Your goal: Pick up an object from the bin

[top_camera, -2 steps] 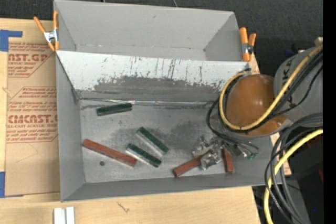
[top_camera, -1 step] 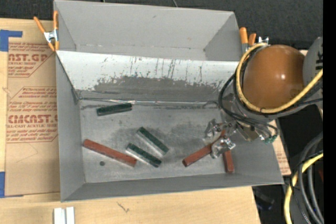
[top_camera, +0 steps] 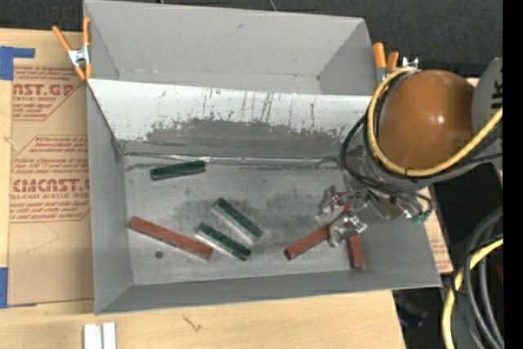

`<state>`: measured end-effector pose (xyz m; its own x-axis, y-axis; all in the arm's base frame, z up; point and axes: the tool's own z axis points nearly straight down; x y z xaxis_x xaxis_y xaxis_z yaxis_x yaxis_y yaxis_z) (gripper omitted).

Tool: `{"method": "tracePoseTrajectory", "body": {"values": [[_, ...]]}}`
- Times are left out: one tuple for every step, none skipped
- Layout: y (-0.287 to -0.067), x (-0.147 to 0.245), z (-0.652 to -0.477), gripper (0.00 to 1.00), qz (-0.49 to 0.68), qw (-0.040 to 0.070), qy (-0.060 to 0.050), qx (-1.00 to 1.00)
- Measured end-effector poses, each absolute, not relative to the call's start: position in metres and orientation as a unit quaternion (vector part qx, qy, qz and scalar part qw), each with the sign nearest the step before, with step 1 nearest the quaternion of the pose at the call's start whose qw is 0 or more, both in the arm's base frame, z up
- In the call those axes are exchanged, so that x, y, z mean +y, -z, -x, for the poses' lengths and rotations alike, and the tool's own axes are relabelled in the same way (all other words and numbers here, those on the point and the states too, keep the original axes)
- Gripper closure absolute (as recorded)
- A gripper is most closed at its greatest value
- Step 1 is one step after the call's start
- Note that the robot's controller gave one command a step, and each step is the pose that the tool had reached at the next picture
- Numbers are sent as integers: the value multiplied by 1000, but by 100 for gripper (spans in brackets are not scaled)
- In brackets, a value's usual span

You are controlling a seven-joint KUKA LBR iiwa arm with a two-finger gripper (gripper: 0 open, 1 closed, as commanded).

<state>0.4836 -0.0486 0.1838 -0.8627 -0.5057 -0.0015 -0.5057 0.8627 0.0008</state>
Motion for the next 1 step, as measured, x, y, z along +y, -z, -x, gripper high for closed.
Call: {"method": "tracePoseTrajectory", "body": {"values": [[-270,-50,-506,100,288,1,0,958]]}}
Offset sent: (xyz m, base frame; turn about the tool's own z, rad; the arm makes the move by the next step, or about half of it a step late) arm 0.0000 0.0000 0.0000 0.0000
